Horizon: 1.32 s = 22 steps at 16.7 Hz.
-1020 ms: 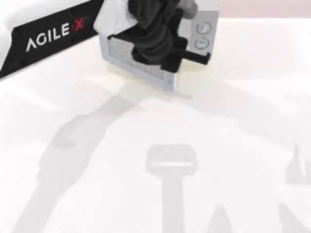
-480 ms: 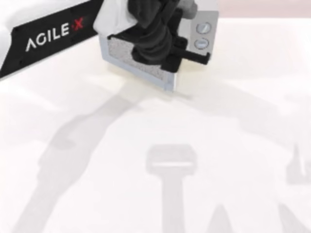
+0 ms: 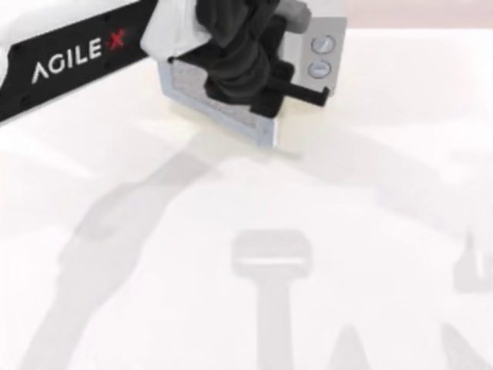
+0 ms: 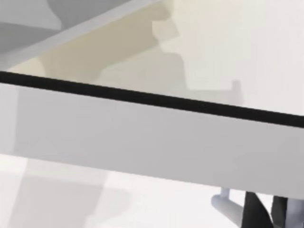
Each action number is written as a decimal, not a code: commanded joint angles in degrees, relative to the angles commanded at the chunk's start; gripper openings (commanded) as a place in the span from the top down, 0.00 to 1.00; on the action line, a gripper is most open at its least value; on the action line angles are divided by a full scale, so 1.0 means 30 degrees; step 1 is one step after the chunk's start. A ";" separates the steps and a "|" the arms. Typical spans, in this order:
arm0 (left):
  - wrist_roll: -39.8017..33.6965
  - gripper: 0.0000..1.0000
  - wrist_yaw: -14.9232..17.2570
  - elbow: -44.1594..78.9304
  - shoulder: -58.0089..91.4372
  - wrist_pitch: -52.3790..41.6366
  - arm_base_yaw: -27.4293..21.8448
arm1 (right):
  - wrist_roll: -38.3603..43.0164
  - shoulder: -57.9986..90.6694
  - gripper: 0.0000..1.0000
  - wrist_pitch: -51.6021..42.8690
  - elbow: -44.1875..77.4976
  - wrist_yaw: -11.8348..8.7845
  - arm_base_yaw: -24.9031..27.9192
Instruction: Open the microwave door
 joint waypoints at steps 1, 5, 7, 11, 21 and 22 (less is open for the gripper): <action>0.0421 1.00 0.0209 -0.0395 -0.0291 0.0146 0.0128 | 0.0000 0.0000 0.00 0.0000 0.0000 0.0000 0.0000; 0.1840 1.00 0.0945 -0.1700 -0.1217 0.0614 0.0541 | 0.0000 0.0000 0.00 0.0000 0.0000 0.0000 0.0000; 0.1871 1.00 0.0962 -0.1730 -0.1236 0.0624 0.0550 | 0.0000 0.0000 0.00 0.0000 0.0000 0.0000 0.0000; 0.1871 1.00 0.0962 -0.1730 -0.1236 0.0624 0.0550 | 0.0000 0.0000 0.00 0.0000 0.0000 0.0000 0.0000; 0.1871 1.00 0.0962 -0.1730 -0.1236 0.0624 0.0550 | 0.0000 0.0000 0.00 0.0000 0.0000 0.0000 0.0000; 0.1871 1.00 0.0962 -0.1730 -0.1236 0.0624 0.0550 | 0.0000 0.0000 0.00 0.0000 0.0000 0.0000 0.0000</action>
